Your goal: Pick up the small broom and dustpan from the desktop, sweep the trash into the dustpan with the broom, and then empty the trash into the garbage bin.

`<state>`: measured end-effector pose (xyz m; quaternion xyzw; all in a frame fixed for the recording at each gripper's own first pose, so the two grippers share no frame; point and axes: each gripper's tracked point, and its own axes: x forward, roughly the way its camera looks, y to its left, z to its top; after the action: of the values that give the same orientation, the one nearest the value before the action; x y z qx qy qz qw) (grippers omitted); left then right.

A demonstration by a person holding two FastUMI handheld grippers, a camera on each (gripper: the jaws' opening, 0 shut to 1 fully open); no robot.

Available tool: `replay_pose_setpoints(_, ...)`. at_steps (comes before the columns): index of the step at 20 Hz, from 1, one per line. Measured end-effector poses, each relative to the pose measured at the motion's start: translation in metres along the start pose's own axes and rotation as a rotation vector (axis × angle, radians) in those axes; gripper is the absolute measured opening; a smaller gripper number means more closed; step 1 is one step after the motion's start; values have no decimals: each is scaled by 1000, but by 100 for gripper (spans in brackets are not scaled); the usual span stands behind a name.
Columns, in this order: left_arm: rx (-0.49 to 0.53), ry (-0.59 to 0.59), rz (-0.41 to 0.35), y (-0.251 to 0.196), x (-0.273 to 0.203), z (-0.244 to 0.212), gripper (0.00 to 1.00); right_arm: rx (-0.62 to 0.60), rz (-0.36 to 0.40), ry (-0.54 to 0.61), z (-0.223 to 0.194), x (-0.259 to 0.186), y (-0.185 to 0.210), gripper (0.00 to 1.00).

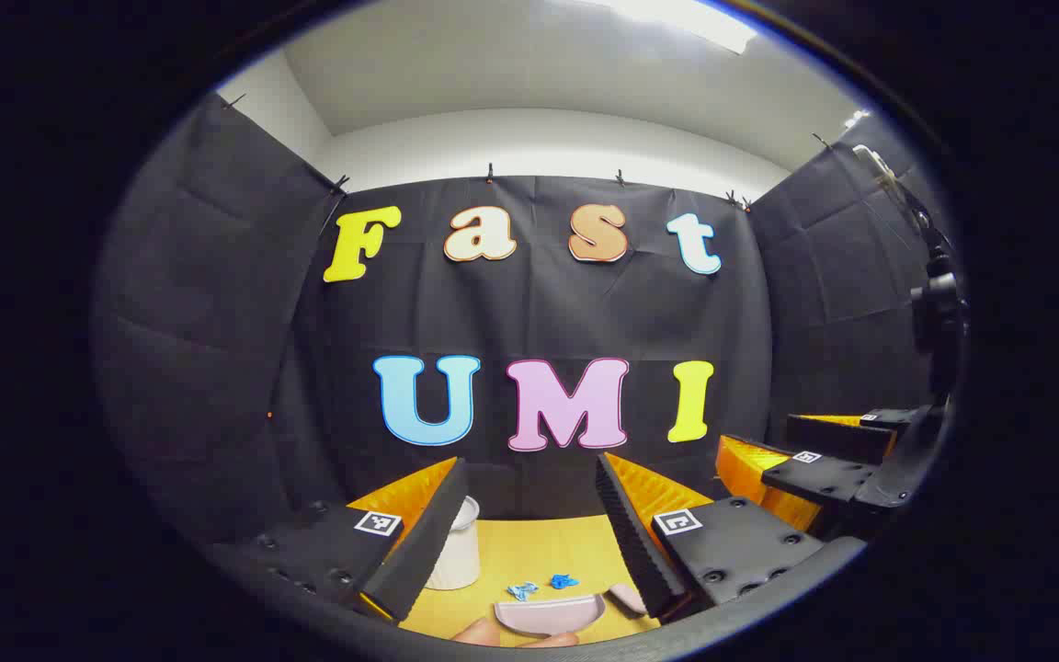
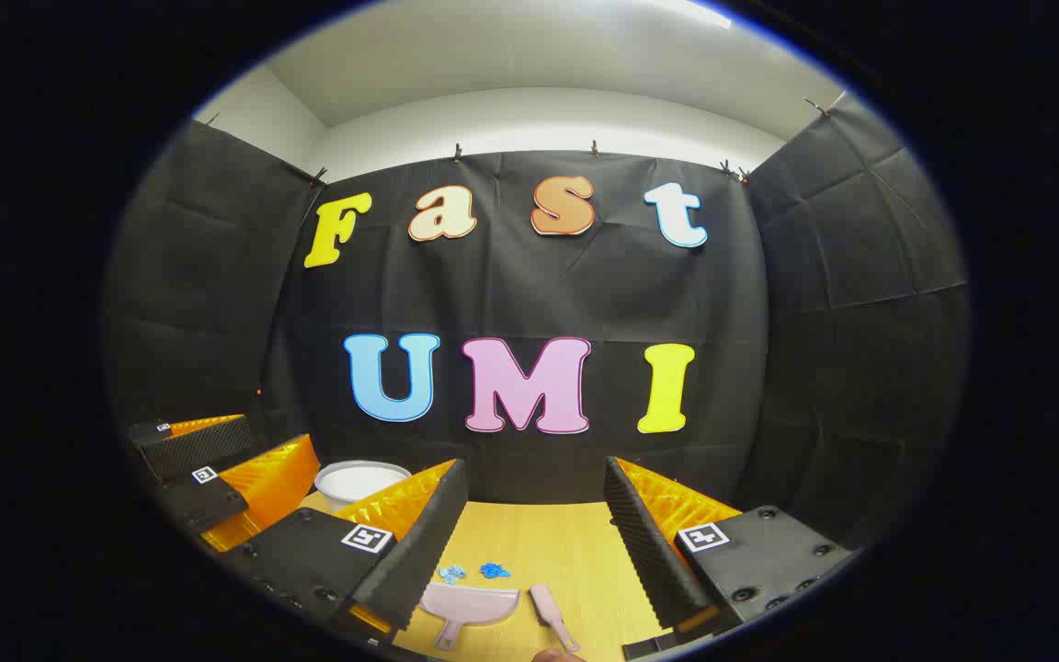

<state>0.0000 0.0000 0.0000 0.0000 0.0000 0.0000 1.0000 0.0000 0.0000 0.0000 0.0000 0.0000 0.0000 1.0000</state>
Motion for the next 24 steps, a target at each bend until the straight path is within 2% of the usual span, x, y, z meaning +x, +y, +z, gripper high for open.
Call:
replay_pose_setpoints(1,-4,19,-4,0,2,-8,82,4,-2,9,-3,1,0,100)
replay_pose_setpoints(3,-4,44,-2,3,5,-12,82,7,2,27,-8,0,2,100)
replay_pose_setpoints(4,-6,55,-4,3,6,-14,80,-1,-2,34,-10,-1,1,93)
replay_pose_setpoints(5,-10,64,-6,3,7,-17,80,-8,-8,38,-11,-2,-1,96)
replay_pose_setpoints(6,-15,70,-10,2,6,-18,80,-11,-13,41,-12,-2,-2,92)
replay_pose_setpoints(15,-6,95,-2,13,4,-26,82,-13,10,62,-21,-1,16,92)
replay_pose_setpoints(17,-1,101,4,17,3,-28,82,-14,14,65,-23,0,20,96)
replay_pose_setpoints(18,-1,107,6,18,2,-31,82,-11,17,70,-25,1,21,93)
replay_pose_setpoints(24,-16,164,-11,16,2,-45,82,-9,20,90,-31,2,25,93)
